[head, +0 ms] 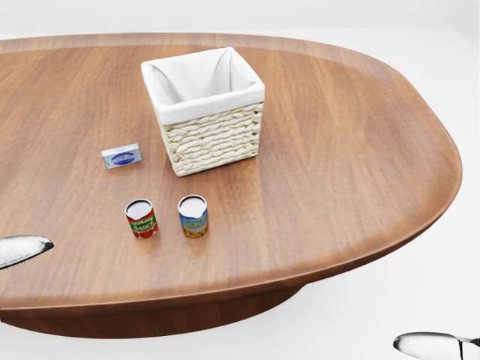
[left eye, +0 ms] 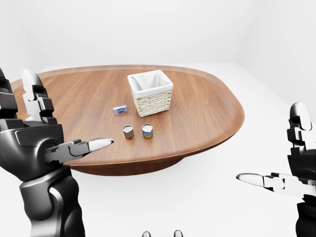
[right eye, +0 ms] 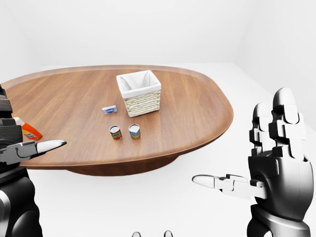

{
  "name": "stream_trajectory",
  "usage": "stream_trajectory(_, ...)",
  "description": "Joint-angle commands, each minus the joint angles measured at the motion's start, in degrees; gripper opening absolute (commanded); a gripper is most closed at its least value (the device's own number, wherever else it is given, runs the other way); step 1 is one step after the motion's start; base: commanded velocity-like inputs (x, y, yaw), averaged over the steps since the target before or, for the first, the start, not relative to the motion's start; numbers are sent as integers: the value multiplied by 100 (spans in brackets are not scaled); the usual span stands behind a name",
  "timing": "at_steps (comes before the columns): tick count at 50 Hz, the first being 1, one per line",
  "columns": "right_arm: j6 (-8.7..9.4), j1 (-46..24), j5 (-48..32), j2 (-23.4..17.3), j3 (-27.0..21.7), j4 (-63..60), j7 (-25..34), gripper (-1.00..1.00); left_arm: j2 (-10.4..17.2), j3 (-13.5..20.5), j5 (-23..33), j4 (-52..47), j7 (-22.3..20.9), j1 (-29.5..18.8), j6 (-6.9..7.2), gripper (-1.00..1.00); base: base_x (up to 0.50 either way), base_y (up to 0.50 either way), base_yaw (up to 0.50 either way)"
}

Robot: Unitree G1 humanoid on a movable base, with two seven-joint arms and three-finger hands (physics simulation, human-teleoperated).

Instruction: Pick up the tomato sauce, and put it in the basket.

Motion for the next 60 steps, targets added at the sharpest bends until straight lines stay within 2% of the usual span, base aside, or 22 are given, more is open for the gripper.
stream_trajectory(1,-42,15,66,-179,11,-1,-136,100,1,-1,-2,21,-3,-6,0,100,33,0,0)
stream_trajectory(5,-82,42,97,-238,2,-1,-181,100,1,-13,-1,6,5,-9,0,100,33,0,0)
stream_trajectory(13,-49,23,47,-182,34,-1,-136,100,-5,-16,8,-3,0,3,0,100,33,0,0)
stream_trajectory(33,45,-29,-132,135,51,0,125,100,-19,-17,27,6,-22,28,0,100,33,0,0)
stream_trajectory(60,-16,16,-73,46,34,0,60,100,-20,-29,36,32,-17,17,0,100,33,0,0)
